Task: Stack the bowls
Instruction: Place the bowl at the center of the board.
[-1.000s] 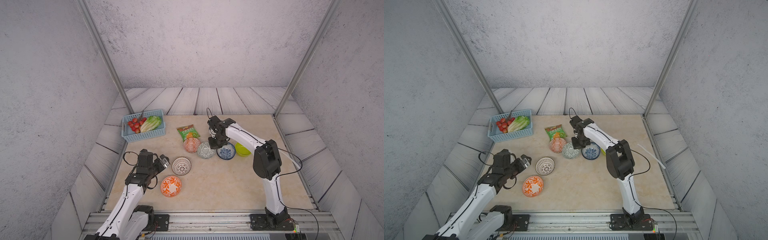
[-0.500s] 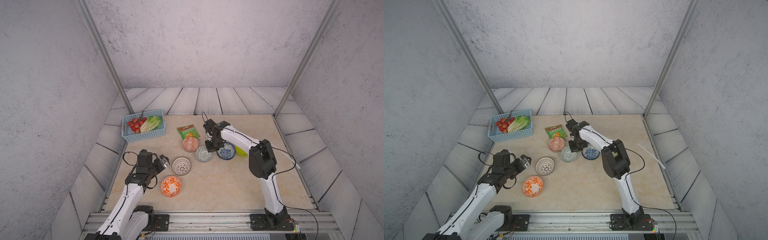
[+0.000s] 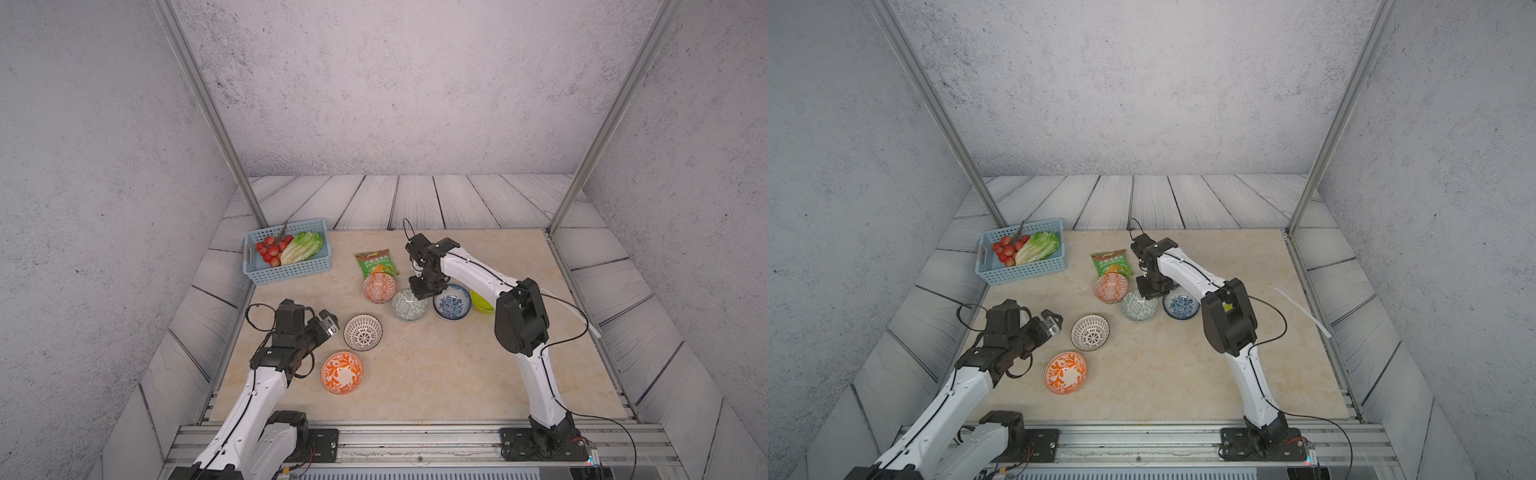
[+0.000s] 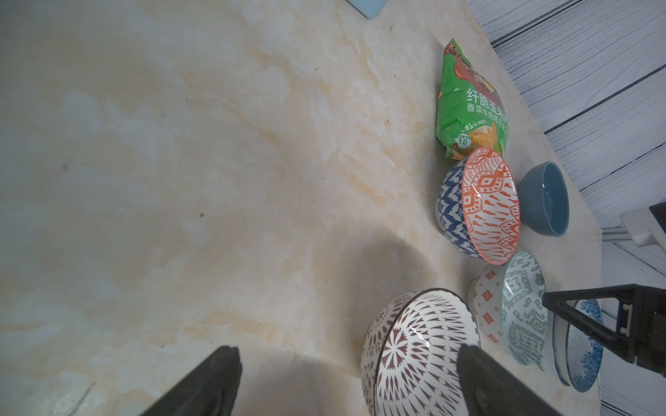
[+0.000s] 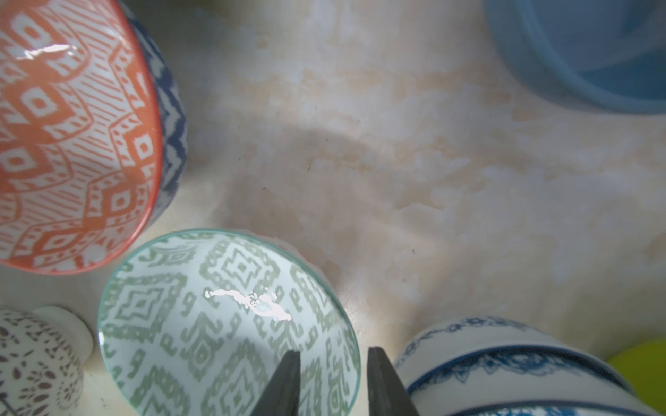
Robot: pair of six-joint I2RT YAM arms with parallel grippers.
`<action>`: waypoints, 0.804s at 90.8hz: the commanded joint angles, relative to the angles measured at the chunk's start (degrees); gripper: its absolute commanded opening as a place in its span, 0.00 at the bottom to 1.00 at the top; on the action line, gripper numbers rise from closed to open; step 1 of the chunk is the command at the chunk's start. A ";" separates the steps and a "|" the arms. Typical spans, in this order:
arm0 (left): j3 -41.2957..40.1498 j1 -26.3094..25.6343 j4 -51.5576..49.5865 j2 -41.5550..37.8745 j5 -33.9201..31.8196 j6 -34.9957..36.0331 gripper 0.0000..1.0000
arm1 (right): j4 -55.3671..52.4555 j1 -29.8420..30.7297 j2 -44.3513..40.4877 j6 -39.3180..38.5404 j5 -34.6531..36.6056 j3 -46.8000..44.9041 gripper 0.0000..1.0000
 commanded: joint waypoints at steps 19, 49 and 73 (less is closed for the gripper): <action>-0.55 0.86 0.78 0.32 0.53 0.04 1.00 | -2.48 0.30 -2.43 0.53 3.57 1.61 0.39; -0.60 0.96 0.77 0.19 0.64 0.04 1.00 | 1.85 7.49 -6.36 5.69 3.15 -2.76 0.42; -0.63 0.97 0.90 0.32 0.82 -0.03 1.00 | 2.89 11.81 -3.95 8.78 4.44 -1.04 0.50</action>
